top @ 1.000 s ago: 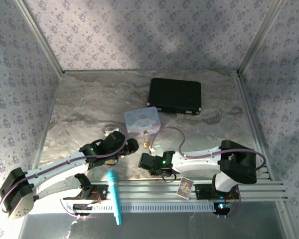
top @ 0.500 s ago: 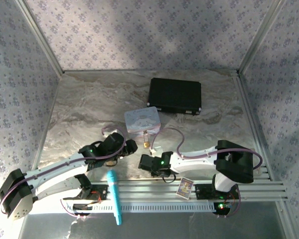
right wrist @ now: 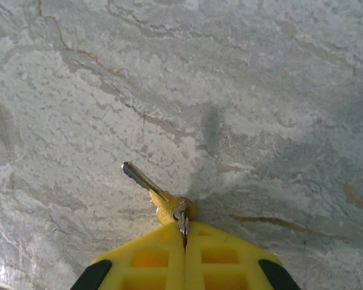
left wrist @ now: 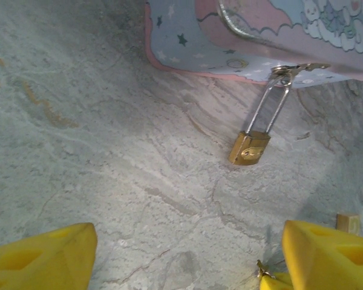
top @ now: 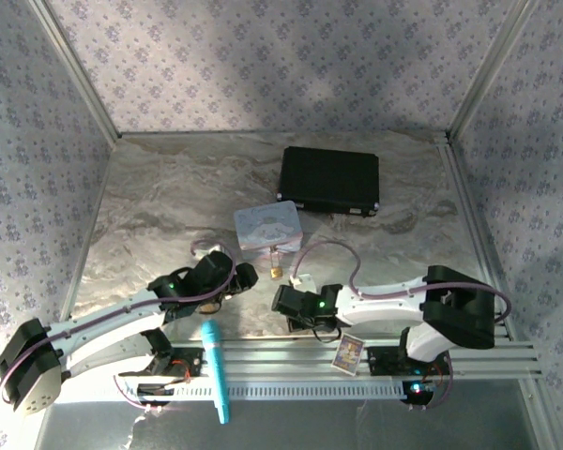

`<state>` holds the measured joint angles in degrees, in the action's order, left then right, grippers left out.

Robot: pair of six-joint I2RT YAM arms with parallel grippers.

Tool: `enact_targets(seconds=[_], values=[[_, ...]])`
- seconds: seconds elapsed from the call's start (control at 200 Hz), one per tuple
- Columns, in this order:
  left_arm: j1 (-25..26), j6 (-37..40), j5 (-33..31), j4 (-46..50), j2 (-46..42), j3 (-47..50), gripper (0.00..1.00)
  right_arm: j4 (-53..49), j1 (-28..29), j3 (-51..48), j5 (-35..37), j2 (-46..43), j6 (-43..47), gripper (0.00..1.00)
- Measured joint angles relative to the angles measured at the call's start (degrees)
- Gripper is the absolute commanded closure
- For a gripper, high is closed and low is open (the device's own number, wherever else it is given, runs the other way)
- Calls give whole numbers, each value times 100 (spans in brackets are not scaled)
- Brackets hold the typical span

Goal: Unlock a padlock with a key

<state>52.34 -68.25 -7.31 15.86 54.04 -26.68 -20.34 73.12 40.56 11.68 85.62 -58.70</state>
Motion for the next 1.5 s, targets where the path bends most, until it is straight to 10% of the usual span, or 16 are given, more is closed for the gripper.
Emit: enact_targets(seconds=[0.55,0.65,1.499], values=[[811,678,-85,-2269,756,166,42,1886,-868,-872,-1311,-1394,1189,100],[859,748,-33,-2522,1038,37,68,2109,-944,-918,-1445,-1523,1180,100],[1032,586,42,-2979,1434,-57,66,2643,-1665,-1401,-2107,-2013,1014,100]])
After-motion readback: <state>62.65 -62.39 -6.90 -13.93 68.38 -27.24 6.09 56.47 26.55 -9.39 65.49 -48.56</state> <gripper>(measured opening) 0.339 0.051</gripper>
